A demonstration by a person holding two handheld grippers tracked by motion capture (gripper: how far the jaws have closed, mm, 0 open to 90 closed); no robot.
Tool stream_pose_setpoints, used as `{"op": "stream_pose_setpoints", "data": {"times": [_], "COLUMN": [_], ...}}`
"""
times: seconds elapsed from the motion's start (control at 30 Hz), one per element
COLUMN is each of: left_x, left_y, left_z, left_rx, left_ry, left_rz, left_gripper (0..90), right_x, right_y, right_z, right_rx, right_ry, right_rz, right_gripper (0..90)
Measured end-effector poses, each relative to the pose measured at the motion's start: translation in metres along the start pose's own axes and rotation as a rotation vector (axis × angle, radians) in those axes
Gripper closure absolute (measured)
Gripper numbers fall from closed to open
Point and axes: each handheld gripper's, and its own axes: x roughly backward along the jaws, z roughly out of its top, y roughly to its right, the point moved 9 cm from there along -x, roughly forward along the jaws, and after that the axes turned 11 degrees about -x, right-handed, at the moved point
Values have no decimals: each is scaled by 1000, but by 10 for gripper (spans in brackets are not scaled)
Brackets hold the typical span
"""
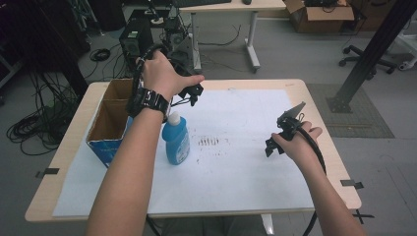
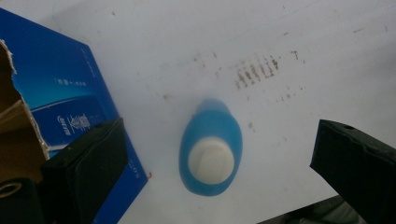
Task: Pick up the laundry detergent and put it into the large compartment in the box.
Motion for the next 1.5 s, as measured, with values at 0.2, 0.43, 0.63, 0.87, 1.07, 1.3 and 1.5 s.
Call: {"op": "stream_pose_setpoints", "data": {"times": [0.2,0.43,0.63,0.87,1.07,1.3,1.5], "left_x": [-5,-15,-25,-44,-56,-69,-76], "left_y": [3,2,1,1,1,2,1], "left_z": [-9,-16,-20,-27,-31,-36,-38], "left_rx": [-2,-12,-14,-19,-21,-21,-27], "left_ry": [-12,-14,-27,-52,-65,-79,-94], "left_rz": [4,-3,-7,-19,-24,-23,-13], "left_gripper": [41,41,41,41,41,42,42], "right_x": [1,-1,-2,-3,-5,-8,-9], "right_y": [-2,-4,-6,-5,-4,-6,-9], "right_z": [-2,-5,-6,-6,-6,-6,-7], "right_rx": [5,14,20,21,18,24,26], "right_ry": [7,3,2,4,2,1,0], "right_rz": [6,11,18,16,16,18,21], "right_gripper": [59,59,60,61,61,62,62]}}
